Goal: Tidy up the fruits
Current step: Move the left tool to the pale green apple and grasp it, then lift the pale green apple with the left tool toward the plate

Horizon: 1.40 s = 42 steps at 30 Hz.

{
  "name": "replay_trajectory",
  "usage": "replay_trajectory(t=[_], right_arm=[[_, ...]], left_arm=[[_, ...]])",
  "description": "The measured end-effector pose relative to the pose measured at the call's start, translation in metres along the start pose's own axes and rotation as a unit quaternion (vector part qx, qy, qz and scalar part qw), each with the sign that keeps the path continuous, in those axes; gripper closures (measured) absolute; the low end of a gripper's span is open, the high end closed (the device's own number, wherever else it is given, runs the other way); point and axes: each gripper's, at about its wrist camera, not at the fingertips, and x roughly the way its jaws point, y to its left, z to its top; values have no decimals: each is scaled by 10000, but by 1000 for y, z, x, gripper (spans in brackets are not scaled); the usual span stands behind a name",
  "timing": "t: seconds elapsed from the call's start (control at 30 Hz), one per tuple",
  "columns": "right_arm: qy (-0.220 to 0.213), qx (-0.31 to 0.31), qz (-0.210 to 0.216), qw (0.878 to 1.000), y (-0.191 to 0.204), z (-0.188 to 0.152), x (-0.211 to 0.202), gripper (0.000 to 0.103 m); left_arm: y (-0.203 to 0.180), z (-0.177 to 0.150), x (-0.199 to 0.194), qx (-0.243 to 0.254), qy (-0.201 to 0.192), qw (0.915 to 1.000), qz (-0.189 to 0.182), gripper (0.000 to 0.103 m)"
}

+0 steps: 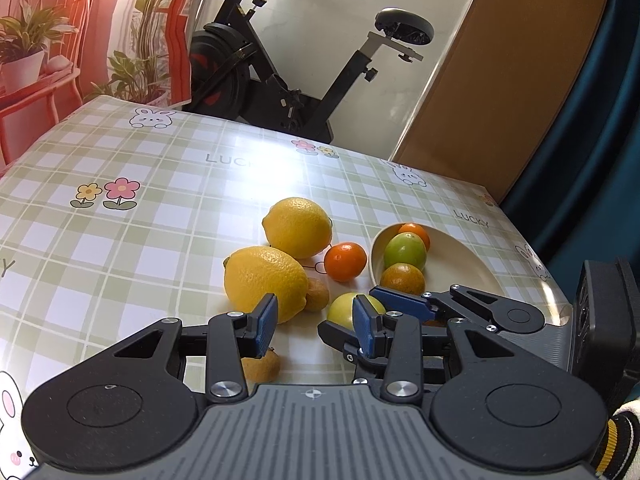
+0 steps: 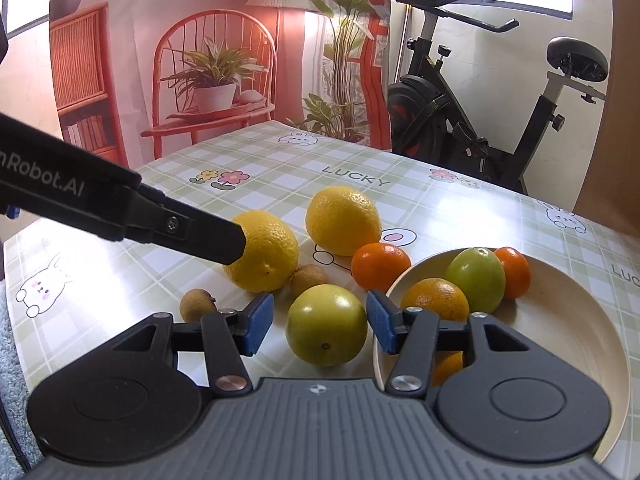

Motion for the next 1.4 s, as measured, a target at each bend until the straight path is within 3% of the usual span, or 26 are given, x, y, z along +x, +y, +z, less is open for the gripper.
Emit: replay_trajectory(t=[0.13, 0.37, 0.87, 1.4], right_arm=[[282, -160, 70, 9995, 6, -4, 9, 50], [233, 125, 348, 9990, 5, -12, -1, 53], [204, 487, 636, 9966, 2, -17, -11, 53], [258, 732, 788, 9939, -5, -21, -14, 53]], left_arm=[[-2, 0, 1, 30, 22, 10000, -34, 60], [-11, -8, 12, 109, 378, 9988, -279, 60], [-20, -13, 38, 238, 716, 9968, -257, 60], [-28, -21, 37, 415, 607, 9971, -170, 59]])
